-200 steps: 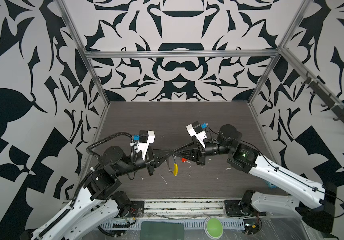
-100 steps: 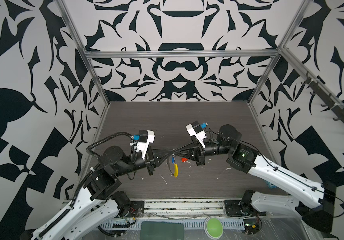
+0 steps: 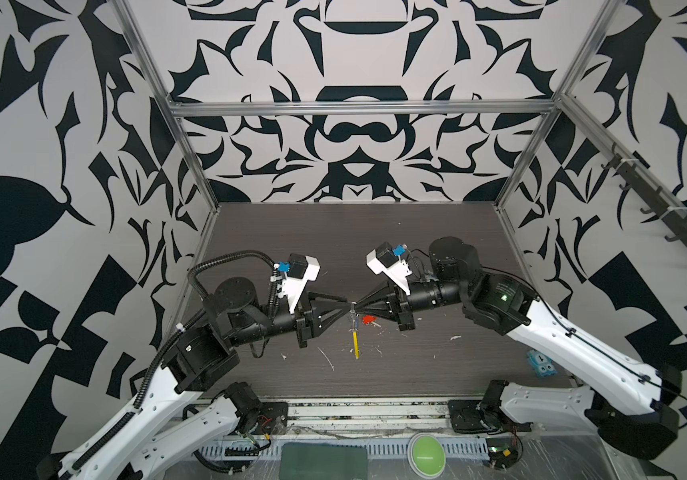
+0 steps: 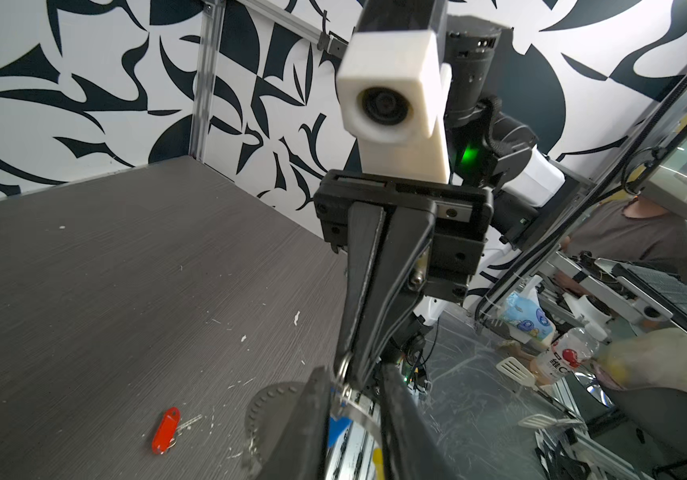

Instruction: Remove the keys from the keyring

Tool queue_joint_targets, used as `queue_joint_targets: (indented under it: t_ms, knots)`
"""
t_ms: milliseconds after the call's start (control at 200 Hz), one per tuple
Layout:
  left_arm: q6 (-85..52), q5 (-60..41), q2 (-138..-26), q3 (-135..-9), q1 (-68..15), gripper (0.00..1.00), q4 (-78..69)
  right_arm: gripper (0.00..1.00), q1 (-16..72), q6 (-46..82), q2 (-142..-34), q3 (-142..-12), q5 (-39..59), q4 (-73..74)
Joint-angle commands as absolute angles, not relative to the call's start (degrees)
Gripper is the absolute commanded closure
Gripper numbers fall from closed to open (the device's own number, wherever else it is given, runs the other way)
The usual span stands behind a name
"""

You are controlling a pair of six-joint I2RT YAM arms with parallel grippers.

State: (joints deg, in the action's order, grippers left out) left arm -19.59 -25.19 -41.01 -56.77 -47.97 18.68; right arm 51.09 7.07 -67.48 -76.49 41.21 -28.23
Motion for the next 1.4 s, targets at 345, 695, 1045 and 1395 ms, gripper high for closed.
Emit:
queue_joint_targets:
  t_ms: [345, 695, 1045, 1395]
  knots:
    - [-15.67, -31.74, -47.34, -62.74, -47.99, 0.80, 29.26, 1.00, 51.22, 0.09, -71.34, -87.50, 40.75, -45.62]
    - [-15.10, -33.13, -48.87, -63.22, -47.99, 0.88, 29.59, 1.00, 51.16, 0.09, -72.51, -88.97, 40.58, -46.30]
    - [-16.02, -29.44, -46.43, -59.00, -47.97, 1.00, 20.29, 0.78, 52.06, 1.38, -72.06, -89.17, 36.55, -44.11]
    - [-19.30, -18.64, -35.60, -48.03, -47.99, 1.00, 1.94, 0.60, 53.58, 5.31, -59.23, -73.87, 19.25, -23.34]
